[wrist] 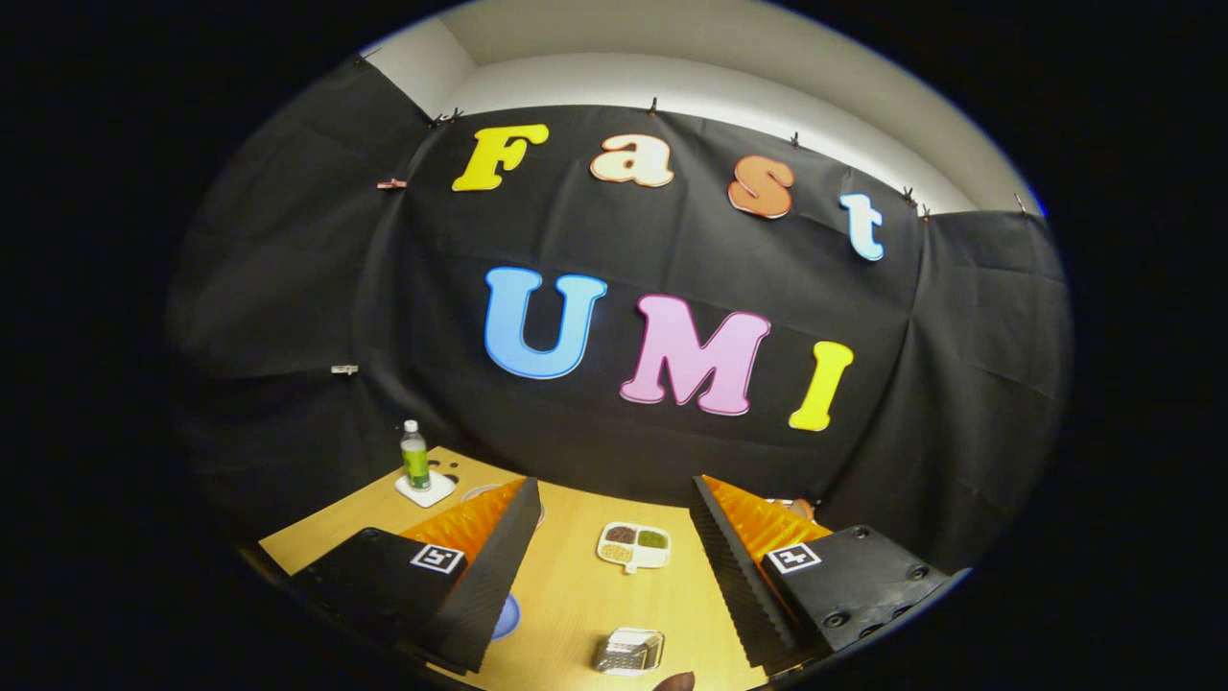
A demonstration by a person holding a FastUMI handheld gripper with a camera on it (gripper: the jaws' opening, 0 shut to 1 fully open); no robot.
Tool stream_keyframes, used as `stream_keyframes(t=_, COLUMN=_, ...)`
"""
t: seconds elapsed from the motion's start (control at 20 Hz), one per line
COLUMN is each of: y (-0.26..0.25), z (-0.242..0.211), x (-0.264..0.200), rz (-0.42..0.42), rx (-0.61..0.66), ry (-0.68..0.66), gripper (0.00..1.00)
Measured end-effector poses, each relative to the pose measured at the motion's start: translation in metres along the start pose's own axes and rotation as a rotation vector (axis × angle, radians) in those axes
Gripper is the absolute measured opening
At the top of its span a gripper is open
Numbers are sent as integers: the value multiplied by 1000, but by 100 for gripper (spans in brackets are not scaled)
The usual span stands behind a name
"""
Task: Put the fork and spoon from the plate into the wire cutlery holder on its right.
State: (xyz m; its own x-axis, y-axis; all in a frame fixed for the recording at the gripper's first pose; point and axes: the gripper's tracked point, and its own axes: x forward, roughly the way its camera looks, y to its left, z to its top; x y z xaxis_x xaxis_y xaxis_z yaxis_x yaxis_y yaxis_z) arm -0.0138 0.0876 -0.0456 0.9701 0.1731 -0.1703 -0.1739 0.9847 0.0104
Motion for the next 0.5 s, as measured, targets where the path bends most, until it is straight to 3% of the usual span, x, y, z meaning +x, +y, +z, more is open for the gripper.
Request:
stream_keyframes(t=0.25, y=57, z=-49, x=5, rz=96, rx=17, ry=167, gripper=98)
stream_keyframes(t=0.5, y=118, z=-127, x=8, rz=193, rx=57, ry=388, gripper=98)
